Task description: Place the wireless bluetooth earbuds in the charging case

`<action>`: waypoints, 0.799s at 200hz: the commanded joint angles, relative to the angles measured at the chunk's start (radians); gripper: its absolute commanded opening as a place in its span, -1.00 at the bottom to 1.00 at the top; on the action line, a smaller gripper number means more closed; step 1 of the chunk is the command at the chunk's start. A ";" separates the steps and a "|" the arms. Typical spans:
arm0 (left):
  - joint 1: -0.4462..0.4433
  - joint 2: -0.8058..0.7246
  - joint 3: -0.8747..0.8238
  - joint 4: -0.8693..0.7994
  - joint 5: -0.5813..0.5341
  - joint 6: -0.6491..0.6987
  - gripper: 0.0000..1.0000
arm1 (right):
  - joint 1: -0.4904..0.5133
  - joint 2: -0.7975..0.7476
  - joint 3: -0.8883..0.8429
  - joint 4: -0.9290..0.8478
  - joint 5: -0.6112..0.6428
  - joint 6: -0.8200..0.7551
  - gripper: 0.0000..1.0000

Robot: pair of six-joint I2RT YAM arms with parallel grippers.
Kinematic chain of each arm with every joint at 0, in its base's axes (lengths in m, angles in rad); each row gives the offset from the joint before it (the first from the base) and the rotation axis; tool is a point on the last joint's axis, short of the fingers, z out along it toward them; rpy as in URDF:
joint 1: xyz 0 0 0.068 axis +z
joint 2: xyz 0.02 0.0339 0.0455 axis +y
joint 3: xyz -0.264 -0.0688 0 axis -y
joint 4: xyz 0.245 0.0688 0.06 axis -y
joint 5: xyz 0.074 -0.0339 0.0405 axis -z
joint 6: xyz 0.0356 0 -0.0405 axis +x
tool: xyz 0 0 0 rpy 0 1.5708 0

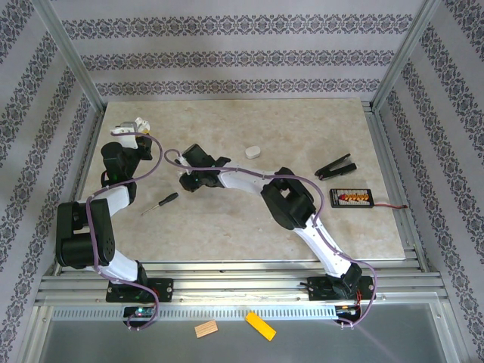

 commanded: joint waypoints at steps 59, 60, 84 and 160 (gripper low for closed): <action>0.008 -0.003 0.023 0.044 0.016 -0.016 -1.00 | -0.025 0.045 0.128 -0.010 -0.018 0.070 0.07; 0.008 -0.004 0.023 0.044 0.016 -0.016 -1.00 | -0.025 0.047 0.130 -0.012 -0.017 0.070 0.08; 0.009 -0.006 0.024 0.044 0.015 -0.016 -1.00 | -0.027 0.113 0.225 -0.052 0.002 0.049 0.16; 0.026 -0.017 0.030 0.023 -0.006 -0.033 -1.00 | -0.019 0.285 0.482 -0.196 0.006 -0.008 0.09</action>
